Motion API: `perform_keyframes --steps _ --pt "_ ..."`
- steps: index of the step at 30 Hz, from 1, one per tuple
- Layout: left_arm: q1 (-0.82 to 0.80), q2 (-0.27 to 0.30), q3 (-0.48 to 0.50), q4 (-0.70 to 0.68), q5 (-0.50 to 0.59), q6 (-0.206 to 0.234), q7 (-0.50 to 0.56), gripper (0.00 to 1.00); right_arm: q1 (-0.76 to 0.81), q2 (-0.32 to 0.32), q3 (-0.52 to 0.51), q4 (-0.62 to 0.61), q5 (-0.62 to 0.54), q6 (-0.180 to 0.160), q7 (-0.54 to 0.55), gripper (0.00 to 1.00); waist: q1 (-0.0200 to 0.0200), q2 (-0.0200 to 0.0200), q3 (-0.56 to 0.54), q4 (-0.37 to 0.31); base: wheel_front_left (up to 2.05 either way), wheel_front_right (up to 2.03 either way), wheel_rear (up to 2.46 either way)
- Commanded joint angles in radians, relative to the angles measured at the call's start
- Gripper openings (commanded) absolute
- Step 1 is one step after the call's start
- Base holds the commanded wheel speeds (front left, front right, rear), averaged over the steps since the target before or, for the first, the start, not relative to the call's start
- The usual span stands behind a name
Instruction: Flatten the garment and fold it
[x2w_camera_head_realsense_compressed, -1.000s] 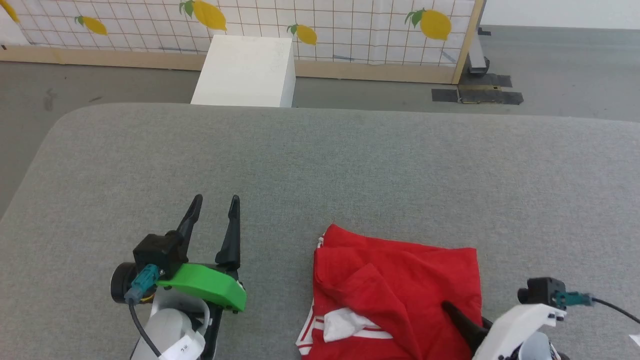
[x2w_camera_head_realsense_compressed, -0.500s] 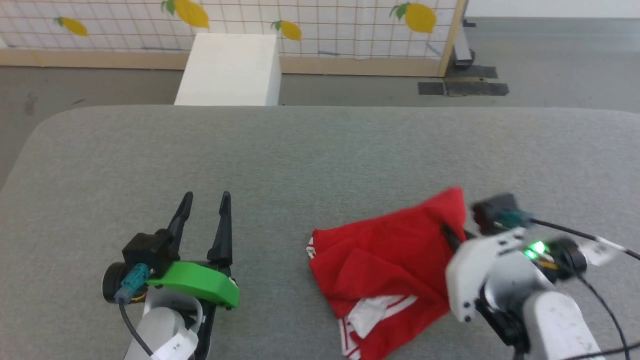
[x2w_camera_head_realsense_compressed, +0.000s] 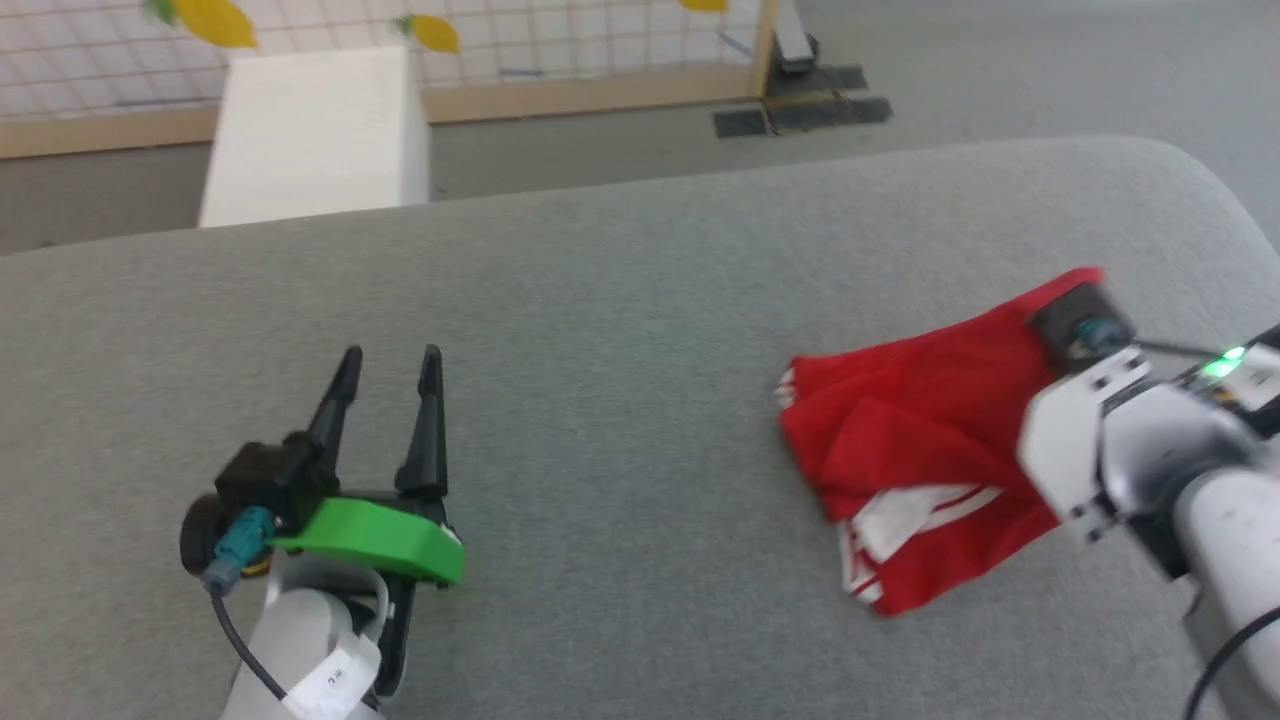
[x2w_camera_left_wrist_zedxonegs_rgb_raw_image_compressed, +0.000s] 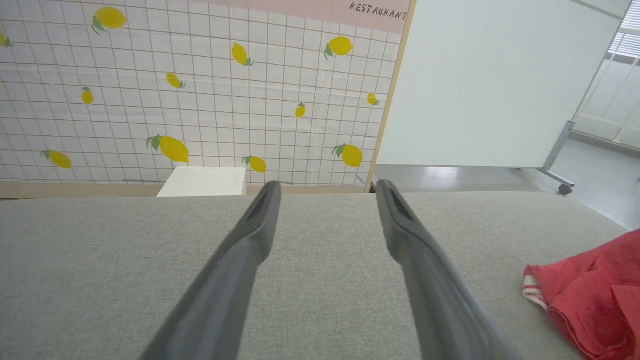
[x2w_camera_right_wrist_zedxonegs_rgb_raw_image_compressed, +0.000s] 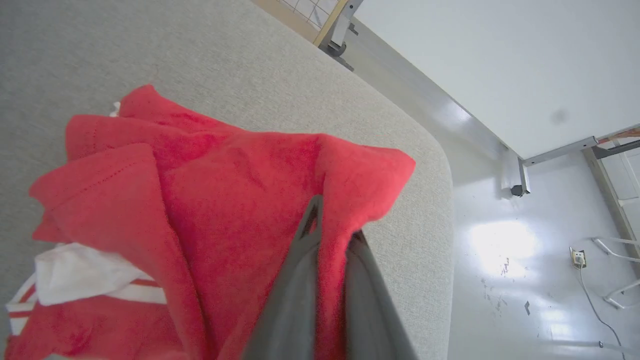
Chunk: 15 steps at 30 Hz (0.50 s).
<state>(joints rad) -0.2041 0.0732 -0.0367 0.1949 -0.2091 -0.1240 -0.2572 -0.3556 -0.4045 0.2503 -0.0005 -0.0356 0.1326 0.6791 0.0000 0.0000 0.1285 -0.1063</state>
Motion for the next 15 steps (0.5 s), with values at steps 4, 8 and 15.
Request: perform_keyframes --steps 4,8,15 --pt "-0.044 0.021 0.006 -0.028 0.016 -0.007 -0.005 1.00 -0.073 -0.084 -0.022 0.080 0.016 -0.002 -0.001 0.00 0.0000 0.0000 0.115 -0.109 0.00 0.00 0.00" --pt "-0.088 0.042 -0.010 -0.047 0.025 -0.007 -0.005 1.00 -0.158 -0.170 -0.086 0.236 0.024 -0.002 -0.082 0.00 0.0000 0.0000 0.199 -0.137 0.00 0.00 0.00" --pt "-0.129 0.062 -0.034 -0.045 0.028 -0.007 -0.005 1.00 -0.244 -0.184 -0.209 0.398 -0.027 -0.002 -0.216 0.00 0.0000 0.0000 0.268 -0.123 0.00 0.00 0.00"
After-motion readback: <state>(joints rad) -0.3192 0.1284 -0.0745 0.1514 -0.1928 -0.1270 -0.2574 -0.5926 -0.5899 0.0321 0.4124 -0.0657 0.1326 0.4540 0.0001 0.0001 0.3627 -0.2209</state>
